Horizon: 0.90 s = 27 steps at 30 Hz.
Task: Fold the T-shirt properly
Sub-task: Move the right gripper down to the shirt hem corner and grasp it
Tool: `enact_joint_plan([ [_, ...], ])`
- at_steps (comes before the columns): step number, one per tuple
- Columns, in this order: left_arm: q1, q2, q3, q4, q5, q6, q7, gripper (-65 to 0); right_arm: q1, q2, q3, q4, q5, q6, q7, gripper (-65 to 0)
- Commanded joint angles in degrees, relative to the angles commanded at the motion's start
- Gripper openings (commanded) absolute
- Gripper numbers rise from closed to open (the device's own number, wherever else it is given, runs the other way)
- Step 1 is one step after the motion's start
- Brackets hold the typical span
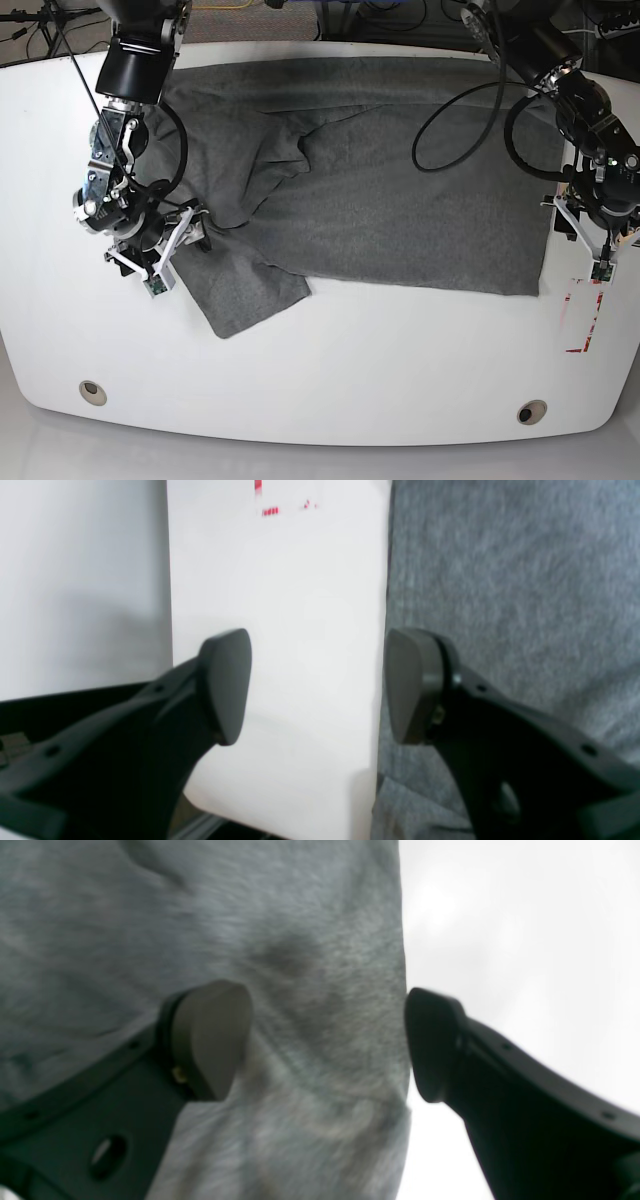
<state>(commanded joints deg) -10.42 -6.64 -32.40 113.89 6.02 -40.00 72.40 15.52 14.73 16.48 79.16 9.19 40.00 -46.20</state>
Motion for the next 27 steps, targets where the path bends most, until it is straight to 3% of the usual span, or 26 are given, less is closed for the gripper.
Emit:
enact_joint_plan([
  [9, 1.4, -1.1, -0.2, 0.0, 0.0, 0.0, 0.0, -25.6, 5.5, 4.0, -0.1, -16.6, 0.0, 0.00, 10.0, -15.9],
  [17, 2.0, -1.5, -0.3, 0.0, 0.0, 0.0, 0.0, -25.6, 7.5, 4.7, -0.4, -26.0, 0.0, 0.00, 16.2, -16.0],
  [27, 1.5, -1.5, -0.2, -0.4, 0.0, 0.0, 0.0, -25.6, 5.5, 2.1, -0.4, -26.5, 0.1, 0.00, 16.4, -16.2],
])
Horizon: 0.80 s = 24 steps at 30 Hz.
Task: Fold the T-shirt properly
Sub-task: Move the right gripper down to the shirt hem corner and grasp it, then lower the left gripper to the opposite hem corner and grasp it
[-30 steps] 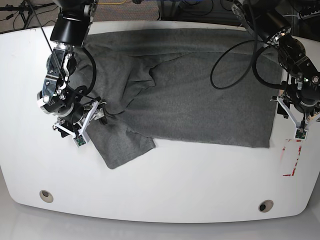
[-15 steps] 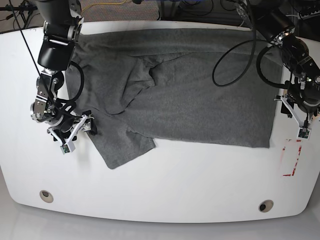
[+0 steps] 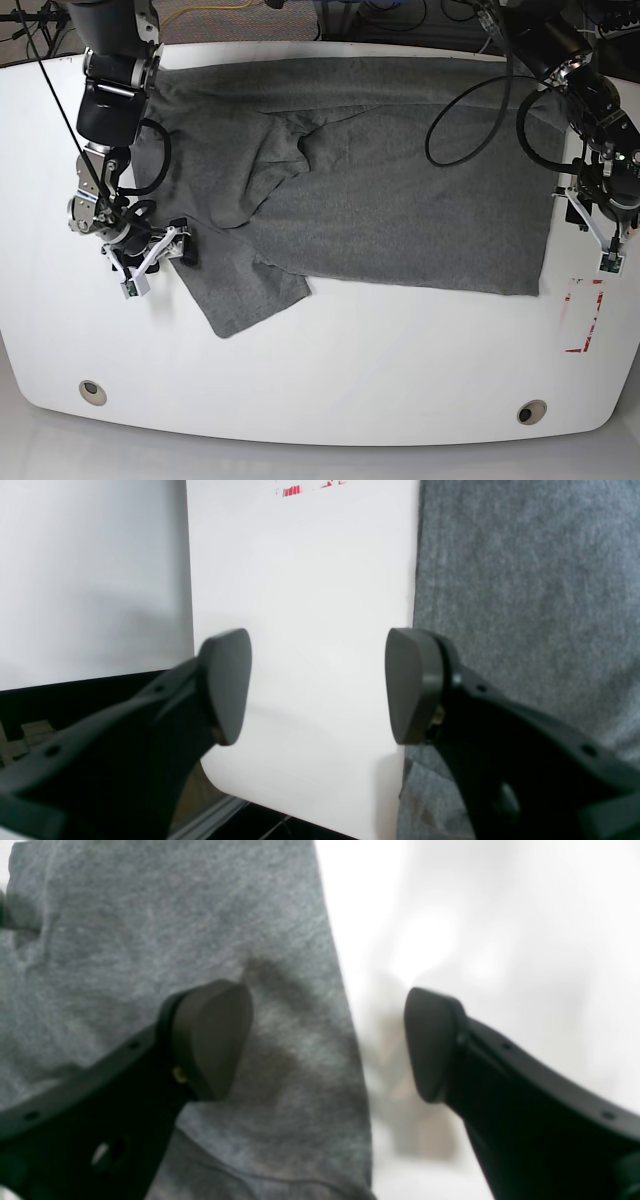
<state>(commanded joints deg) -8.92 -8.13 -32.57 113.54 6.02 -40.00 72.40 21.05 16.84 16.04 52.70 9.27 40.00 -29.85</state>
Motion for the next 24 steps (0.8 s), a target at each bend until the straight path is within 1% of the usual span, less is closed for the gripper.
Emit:
enact_joint_plan([
  [4, -0.3, 0.0, 0.1, -2.7, 0.0, 0.0, -0.4, -25.6, -0.6, -1.3, -0.1, 0.0, 0.0, 0.00, -0.1, -16.2],
  [10, -2.5, -0.1, -0.1, -7.3, 0.0, 0.0, -3.8, -25.6, -0.9, -2.5, -0.1, 0.0, 0.0, 0.00, -0.1, -16.5],
  [12, -2.6, -0.9, 0.0, -9.7, 0.1, 0.0, -4.9, -25.6, -0.9, -2.6, -0.1, 0.0, 0.0, 0.00, -0.1, -19.5],
  [15, -4.0, -1.5, 0.1, -12.3, 0.1, 0.0, -7.2, -25.6, -0.9, -2.6, -0.1, 0.0, 0.0, 0.00, -0.1, -28.4],
  [20, -7.0, -1.7, 0.0, -19.7, 0.1, 0.0, -11.9, -25.6, -0.8, -2.6, -0.1, 0.0, 0.0, 0.00, -0.1, -53.1],
  [21, -7.3, -1.7, -0.1, -20.7, 0.1, 0.0, -12.3, -25.6, -0.8, -2.6, -0.1, 0.0, 0.0, 0.00, -0.1, -55.0],
  [22, -8.4, -1.7, -0.1, -22.9, 0.0, 0.0, -14.0, -25.6, -0.8, -2.6, -0.1, 0.0, 0.0, 0.00, -0.1, -60.9],
  [24, -9.4, -1.7, -0.1, -25.3, 0.0, 0.0, -16.6, -25.6, -0.8, -2.6, -0.1, 0.0, 0.0, 0.00, -0.1, -65.0],
])
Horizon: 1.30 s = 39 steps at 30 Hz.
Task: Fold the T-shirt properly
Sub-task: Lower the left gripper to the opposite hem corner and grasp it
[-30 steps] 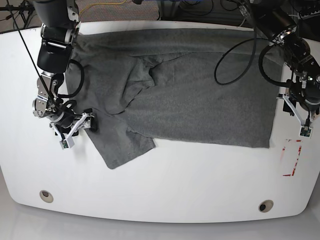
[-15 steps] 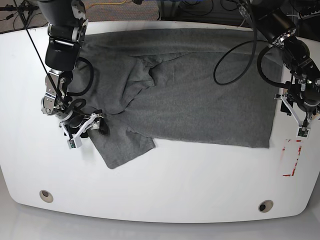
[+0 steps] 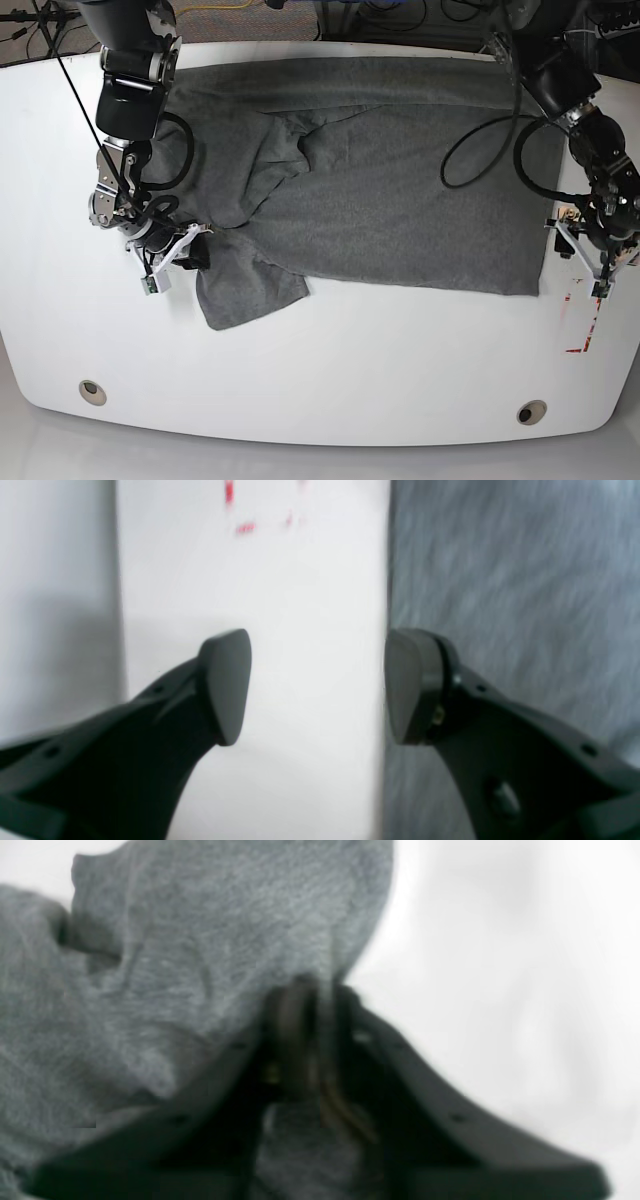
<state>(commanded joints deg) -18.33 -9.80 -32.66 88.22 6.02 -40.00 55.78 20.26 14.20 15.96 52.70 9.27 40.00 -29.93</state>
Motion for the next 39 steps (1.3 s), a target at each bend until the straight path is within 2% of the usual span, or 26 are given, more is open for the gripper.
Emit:
enact_joint_plan([
  [2, -1.0, 0.0, 0.0, -3.3, -0.1, 0.0, -4.5, -25.6, 0.0, 0.0, 0.0, 0.0, 0.0, 0.00, 0.0, -65.0],
  [6, -2.8, -0.1, 0.3, -10.4, -0.1, 4.3, -13.9, -25.6, 0.0, 0.0, 0.0, 0.0, 0.0, 0.00, 0.0, -64.4],
  [9, -4.5, -1.1, 0.4, -15.6, -0.1, 5.8, -18.9, -25.6, 0.0, 0.0, 0.0, 0.0, 0.0, 0.00, 0.0, -64.4],
  [17, -10.8, -4.7, 0.1, -32.8, -0.1, 6.7, -24.8, -23.3, 0.0, 0.0, 0.0, 0.0, 0.0, 0.00, 0.0, -64.4],
  [19, -11.9, -5.4, 0.1, -36.0, -0.1, 8.2, -25.8, -19.0, 0.0, 0.0, 0.0, 0.0, 0.0, 0.00, 0.0, -64.4],
  [21, -12.7, -6.1, 0.1, -38.8, -0.1, 11.3, -26.6, -12.2, 0.0, 0.0, 0.0, 0.0, 0.0, 0.00, 0.0, -64.4],
  [24, -13.1, -6.5, 0.3, -41.1, -0.1, 14.0, -27.5, -7.5, 0.0, 0.0, 0.0, 0.0, 0.0, 0.00, 0.0, -64.4],
  [26, -13.2, -6.5, 0.4, -42.3, -0.1, 13.9, -28.3, -7.2, 0.0, 0.0, 0.0, 0.0, 0.0, 0.00, 0.0, -64.4],
  [34, -13.2, -6.0, 0.4, -45.5, -0.1, 11.0, -28.7, -7.2, 0.0, 0.0, 0.0, 0.0, 0.0, 0.00, 0.0, -64.4],
  [39, -13.2, -4.4, 0.4, -46.5, -0.1, 10.9, -28.7, -7.1, 0.0, 0.0, 0.0, 0.0, 0.0, 0.00, 0.0, -64.4],
])
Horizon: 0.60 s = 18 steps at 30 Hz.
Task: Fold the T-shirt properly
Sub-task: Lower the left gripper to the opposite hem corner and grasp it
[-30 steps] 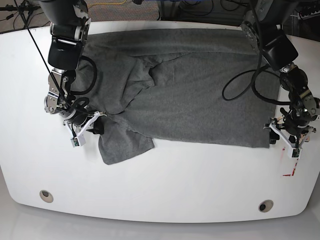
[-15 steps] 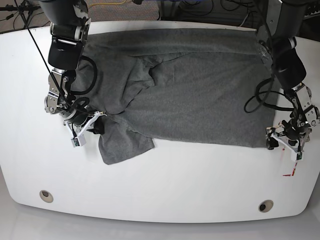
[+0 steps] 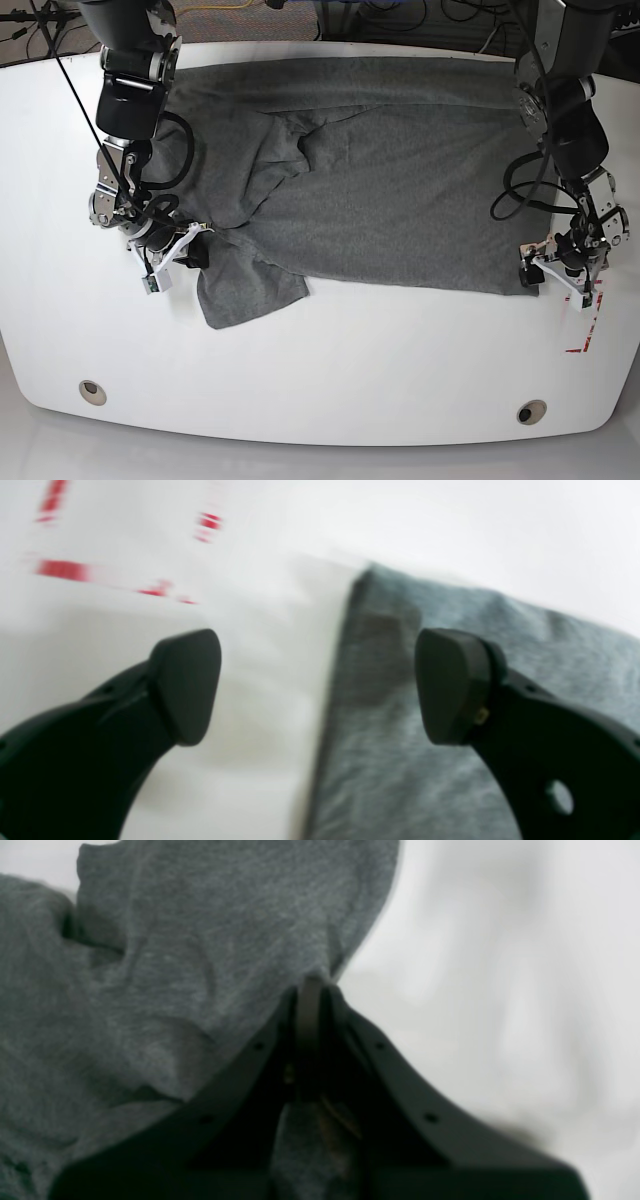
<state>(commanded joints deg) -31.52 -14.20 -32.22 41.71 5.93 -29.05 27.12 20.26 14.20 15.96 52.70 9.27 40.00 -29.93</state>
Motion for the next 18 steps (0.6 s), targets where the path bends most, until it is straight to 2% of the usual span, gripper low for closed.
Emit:
enact_joint_plan([
  [6, 0.1, 1.8, 1.6, -0.1, 0.0, 0.0, 0.2, -7.8, 0.0, 0.0, 0.0, 0.0, 0.0, 0.00, 0.0, -64.4],
  [10, 0.3, 1.9, 3.4, -0.2, 0.0, -1.5, 0.2, -15.8, 0.0, 0.0, 0.0, 0.0, 0.0, 0.00, -0.2, -64.4],
  [12, 0.2, 1.9, 4.4, -0.3, 0.0, -2.6, 0.2, -25.3, 0.0, 0.0, 0.0, 0.0, 0.0, 0.00, -1.0, -64.4],
  [18, 0.1, 1.9, 4.9, 0.0, 0.0, -3.0, 0.2, -50.3, -0.2, 0.0, 0.0, 2.1, 0.0, 0.00, -1.6, -64.4],
])
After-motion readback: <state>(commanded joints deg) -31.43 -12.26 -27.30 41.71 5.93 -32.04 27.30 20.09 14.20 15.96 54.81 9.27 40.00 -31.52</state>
